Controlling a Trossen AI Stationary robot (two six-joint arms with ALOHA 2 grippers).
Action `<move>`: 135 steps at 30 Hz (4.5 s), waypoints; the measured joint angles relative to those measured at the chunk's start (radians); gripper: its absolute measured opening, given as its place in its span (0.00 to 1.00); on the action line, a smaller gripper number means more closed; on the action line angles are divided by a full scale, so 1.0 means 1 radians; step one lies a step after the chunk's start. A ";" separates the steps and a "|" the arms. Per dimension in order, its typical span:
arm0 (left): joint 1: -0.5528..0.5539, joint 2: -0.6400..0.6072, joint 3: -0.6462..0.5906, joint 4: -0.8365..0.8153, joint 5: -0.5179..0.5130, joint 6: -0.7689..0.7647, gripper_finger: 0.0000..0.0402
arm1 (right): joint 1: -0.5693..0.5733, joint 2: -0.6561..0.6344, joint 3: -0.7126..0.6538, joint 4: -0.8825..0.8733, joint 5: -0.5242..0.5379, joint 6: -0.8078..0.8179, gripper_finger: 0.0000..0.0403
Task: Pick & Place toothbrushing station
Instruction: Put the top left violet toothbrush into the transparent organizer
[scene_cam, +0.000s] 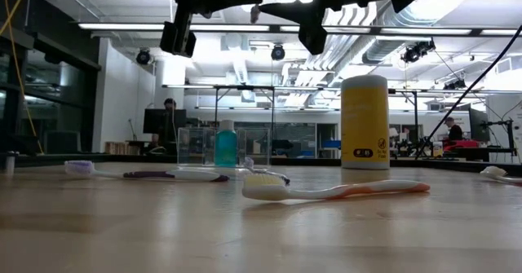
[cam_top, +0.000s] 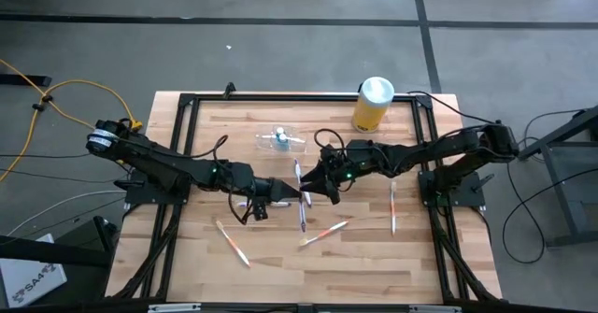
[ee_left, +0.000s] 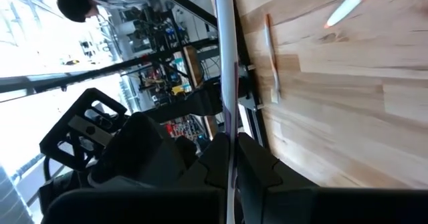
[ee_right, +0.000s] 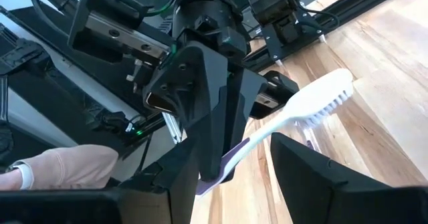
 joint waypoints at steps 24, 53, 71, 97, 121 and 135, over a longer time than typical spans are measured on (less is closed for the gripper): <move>0.052 0.023 0.002 0.023 0.065 0.002 0.01 | -0.039 0.002 0.000 0.023 -0.023 0.057 0.42; 0.059 0.051 0.000 0.045 0.041 0.019 0.01 | -0.057 0.112 0.001 0.188 -0.177 0.127 0.22; 0.041 0.051 0.000 0.051 0.034 -0.050 0.00 | -0.070 0.112 0.002 0.181 -0.222 0.049 0.02; -0.120 0.051 0.002 0.054 -0.426 -0.786 0.01 | -0.102 -0.129 0.001 -0.111 0.078 -0.317 0.01; -0.274 0.050 0.002 0.022 -0.907 -1.333 0.01 | -0.142 0.010 0.001 0.279 0.306 -0.559 0.01; -0.298 0.034 0.001 0.031 -0.977 -1.372 0.01 | -0.251 0.145 0.000 0.476 0.237 -0.578 0.01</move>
